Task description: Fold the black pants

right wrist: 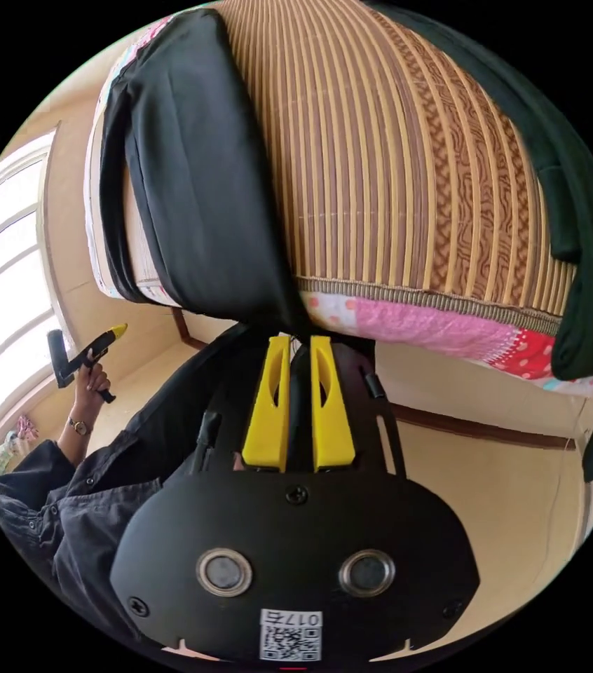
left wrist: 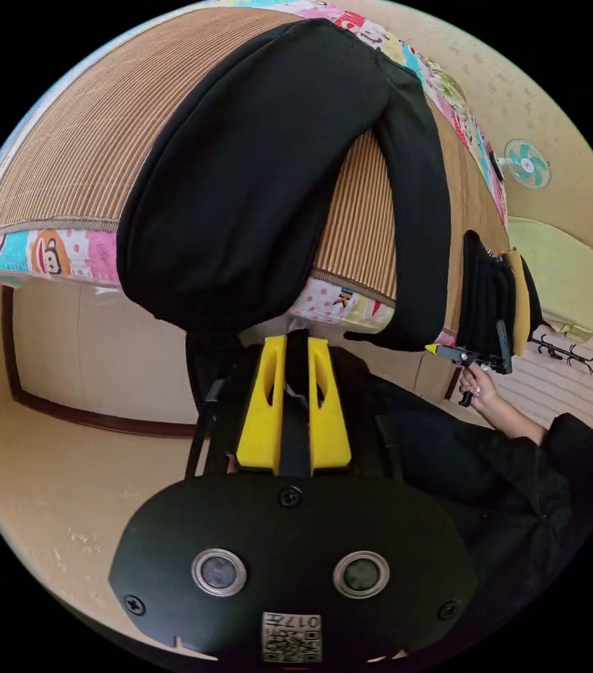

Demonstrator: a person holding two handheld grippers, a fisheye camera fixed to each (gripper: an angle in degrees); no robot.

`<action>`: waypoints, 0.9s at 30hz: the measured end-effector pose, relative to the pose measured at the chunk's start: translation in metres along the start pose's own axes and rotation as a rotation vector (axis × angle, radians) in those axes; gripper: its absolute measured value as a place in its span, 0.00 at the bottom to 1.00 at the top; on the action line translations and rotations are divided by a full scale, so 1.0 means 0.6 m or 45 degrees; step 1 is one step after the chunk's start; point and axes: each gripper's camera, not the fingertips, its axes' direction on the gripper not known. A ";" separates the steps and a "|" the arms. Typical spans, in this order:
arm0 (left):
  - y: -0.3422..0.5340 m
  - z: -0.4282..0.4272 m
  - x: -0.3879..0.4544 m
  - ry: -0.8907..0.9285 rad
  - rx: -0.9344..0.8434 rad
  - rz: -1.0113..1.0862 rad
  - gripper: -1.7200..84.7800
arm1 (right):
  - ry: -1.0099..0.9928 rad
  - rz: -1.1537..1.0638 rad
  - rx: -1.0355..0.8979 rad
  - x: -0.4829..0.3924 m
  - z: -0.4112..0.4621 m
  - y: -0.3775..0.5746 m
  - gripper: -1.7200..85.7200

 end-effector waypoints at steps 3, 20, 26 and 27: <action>0.010 -0.021 0.045 0.164 0.063 0.041 0.12 | -0.022 -0.085 0.036 -0.015 -0.032 0.048 0.05; -0.047 0.045 0.230 0.159 -0.180 0.427 0.04 | -0.430 -0.898 -0.272 -0.215 -0.082 0.071 0.08; -0.005 0.048 0.104 0.441 -0.070 0.260 0.03 | -0.383 -0.525 0.136 -0.119 -0.183 -0.163 0.25; 0.001 0.048 0.086 0.486 -0.052 0.240 0.03 | -0.371 -0.477 0.171 -0.114 -0.185 -0.196 0.26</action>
